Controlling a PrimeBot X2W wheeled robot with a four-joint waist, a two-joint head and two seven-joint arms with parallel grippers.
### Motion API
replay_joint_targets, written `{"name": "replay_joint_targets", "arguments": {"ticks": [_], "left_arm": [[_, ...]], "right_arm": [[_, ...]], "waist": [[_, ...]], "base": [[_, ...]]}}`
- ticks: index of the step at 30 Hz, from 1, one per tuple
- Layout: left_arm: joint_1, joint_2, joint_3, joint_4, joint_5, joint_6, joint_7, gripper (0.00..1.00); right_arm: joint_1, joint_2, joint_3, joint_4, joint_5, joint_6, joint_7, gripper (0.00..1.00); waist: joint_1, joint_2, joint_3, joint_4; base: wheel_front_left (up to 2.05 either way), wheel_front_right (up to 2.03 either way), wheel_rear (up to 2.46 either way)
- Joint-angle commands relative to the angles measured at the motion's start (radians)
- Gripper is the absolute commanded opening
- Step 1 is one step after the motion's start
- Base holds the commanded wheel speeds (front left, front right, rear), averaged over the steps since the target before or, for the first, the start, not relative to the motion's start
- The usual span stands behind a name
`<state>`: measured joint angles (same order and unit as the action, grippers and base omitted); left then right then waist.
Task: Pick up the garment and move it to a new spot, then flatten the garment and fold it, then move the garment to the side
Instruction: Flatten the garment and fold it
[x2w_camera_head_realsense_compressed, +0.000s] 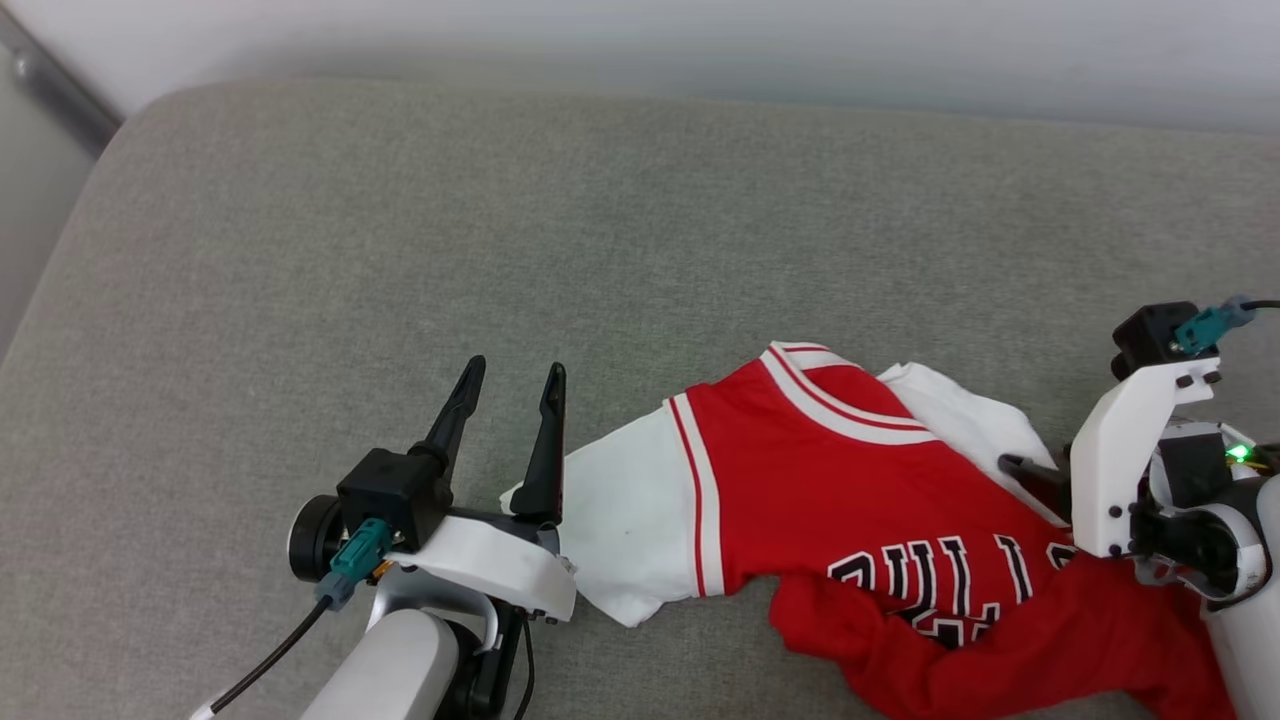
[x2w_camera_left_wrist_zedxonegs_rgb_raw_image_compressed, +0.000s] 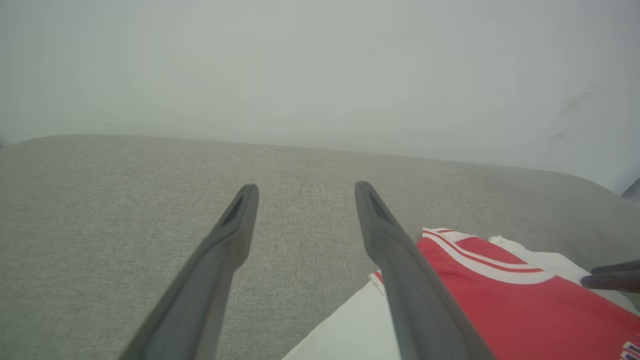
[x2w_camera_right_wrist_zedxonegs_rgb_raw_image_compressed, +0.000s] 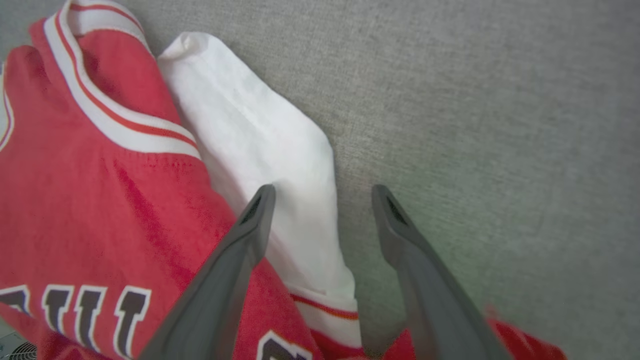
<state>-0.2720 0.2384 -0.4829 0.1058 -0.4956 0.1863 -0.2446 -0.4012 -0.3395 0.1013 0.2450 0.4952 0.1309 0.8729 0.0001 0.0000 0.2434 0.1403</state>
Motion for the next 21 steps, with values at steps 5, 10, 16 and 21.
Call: {"name": "replay_joint_targets", "arguments": {"ticks": [5, 10, 16, 21], "left_arm": [[-0.023, -0.014, 0.002, 0.018, 0.009, -0.010, -0.013, 1.00], [-0.013, -0.018, 0.012, 0.034, 0.008, -0.010, -0.016, 1.00], [0.002, -0.016, 0.018, 0.050, 0.005, -0.014, -0.018, 1.00], [0.021, -0.008, 0.021, 0.058, 0.002, -0.010, -0.018, 1.00]], "right_arm": [[-0.020, -0.014, 0.064, 0.094, 0.035, 0.000, 0.070, 0.75], [-0.051, -0.038, 0.097, 0.087, 0.058, 0.000, 0.017, 0.00], [-0.076, -0.073, 0.027, 0.052, 0.039, 0.000, -0.118, 0.00], [0.008, -0.054, -0.145, 0.029, 0.005, 0.000, -0.181, 0.00]], "waist": [[-0.0001, 0.0000, 0.037, 0.034], [-0.0001, 0.0000, 0.031, 0.025], [-0.0001, 0.0000, -0.002, -0.010], [-0.0001, 0.0000, -0.038, -0.051]], "base": [[0.00, 0.00, 0.00], [0.00, 0.00, 0.00], [0.00, 0.00, 0.00], [0.00, 0.00, 0.00]]}}
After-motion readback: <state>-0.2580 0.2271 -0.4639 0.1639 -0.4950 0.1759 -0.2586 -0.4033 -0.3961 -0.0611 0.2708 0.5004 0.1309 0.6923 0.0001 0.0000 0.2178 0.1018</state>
